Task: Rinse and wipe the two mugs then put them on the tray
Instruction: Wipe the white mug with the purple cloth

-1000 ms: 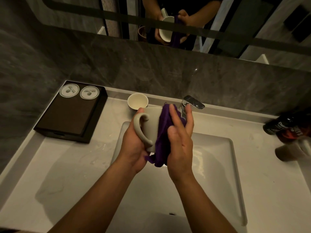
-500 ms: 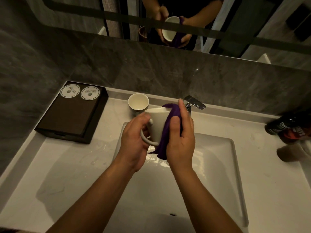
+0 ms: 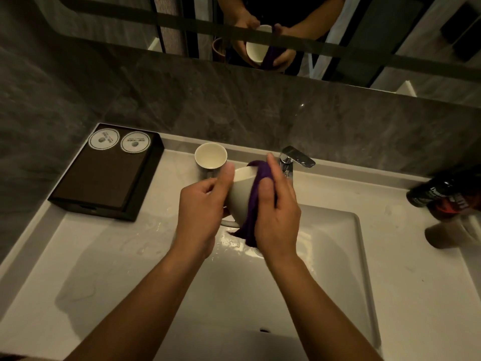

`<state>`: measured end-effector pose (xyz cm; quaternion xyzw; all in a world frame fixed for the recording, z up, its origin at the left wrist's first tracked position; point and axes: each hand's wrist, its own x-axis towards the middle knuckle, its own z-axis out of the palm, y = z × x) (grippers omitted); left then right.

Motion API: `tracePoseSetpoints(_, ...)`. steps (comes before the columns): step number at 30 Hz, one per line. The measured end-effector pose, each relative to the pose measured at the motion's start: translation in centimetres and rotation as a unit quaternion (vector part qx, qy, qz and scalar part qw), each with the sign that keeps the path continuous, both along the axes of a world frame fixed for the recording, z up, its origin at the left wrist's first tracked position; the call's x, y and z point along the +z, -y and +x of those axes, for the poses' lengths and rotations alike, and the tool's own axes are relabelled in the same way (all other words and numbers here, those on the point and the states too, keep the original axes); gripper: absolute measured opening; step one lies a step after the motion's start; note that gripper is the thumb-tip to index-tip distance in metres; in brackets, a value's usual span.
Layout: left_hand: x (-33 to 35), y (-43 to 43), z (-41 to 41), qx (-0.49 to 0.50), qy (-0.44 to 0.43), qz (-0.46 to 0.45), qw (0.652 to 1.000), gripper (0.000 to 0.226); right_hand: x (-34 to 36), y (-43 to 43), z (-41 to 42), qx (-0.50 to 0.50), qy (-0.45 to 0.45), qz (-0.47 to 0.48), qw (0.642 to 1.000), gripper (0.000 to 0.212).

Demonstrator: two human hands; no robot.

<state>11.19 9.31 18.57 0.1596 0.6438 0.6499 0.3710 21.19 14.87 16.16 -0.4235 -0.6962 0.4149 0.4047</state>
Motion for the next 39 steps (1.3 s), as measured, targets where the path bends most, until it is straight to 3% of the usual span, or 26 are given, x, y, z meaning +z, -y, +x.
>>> tracePoseSetpoints(2,-1.0,0.3,-0.3,-0.007,-0.044,0.011,0.999,0.060,0.3,-0.6,-0.1,0.017,-0.024,-0.104,0.994,0.028)
tracePoseSetpoints(4,-1.6,0.7,-1.0,-0.031,-0.062,0.028,0.997,0.070,1.0,-0.8,-0.2,0.036,-0.025,-0.129,0.991,0.024)
tracePoseSetpoints(7,-1.8,1.0,-2.8,-0.107,-0.070,0.026,0.991,0.081,1.3,-0.6,-0.3,0.057,-0.020,-0.103,0.993,0.030)
tracePoseSetpoints(11,-0.2,1.3,-4.8,-0.231,-0.102,-0.034,0.967,0.073,0.6,-0.8,-0.1,0.106,0.002,-0.020,0.994,0.044)
tracePoseSetpoints(14,0.5,1.8,-5.1,-0.258,-0.108,-0.051,0.959,0.065,0.6,-1.3,-0.5,0.147,0.028,0.003,0.989,0.045)
tracePoseSetpoints(17,-0.2,2.2,-4.7,-0.192,-0.088,-0.034,0.977,0.061,1.0,-1.3,-1.1,0.162,0.000,-0.057,0.985,0.034)
tracePoseSetpoints(22,-1.3,2.7,-4.0,-0.068,-0.039,0.000,0.997,0.058,0.3,-0.2,-2.1,0.094,-0.109,-0.220,0.965,0.025)
tracePoseSetpoints(28,-2.7,2.3,-1.2,0.099,0.035,-0.003,0.994,0.087,-1.8,1.7,-4.7,-0.032,-0.240,-0.328,0.913,0.029)
tracePoseSetpoints(33,-3.9,1.5,0.0,0.181,0.065,-0.008,0.981,0.085,-4.5,2.2,-5.8,-0.038,-0.195,-0.319,0.927,0.040)
tracePoseSetpoints(36,-4.9,0.8,-1.1,0.189,0.075,-0.024,0.979,0.072,-5.7,1.6,-5.8,-0.034,-0.169,-0.291,0.941,0.033)
tracePoseSetpoints(39,-5.8,0.3,-3.0,0.194,0.081,-0.008,0.978,0.075,-6.7,0.1,-5.4,-0.028,-0.147,-0.260,0.954,0.029)
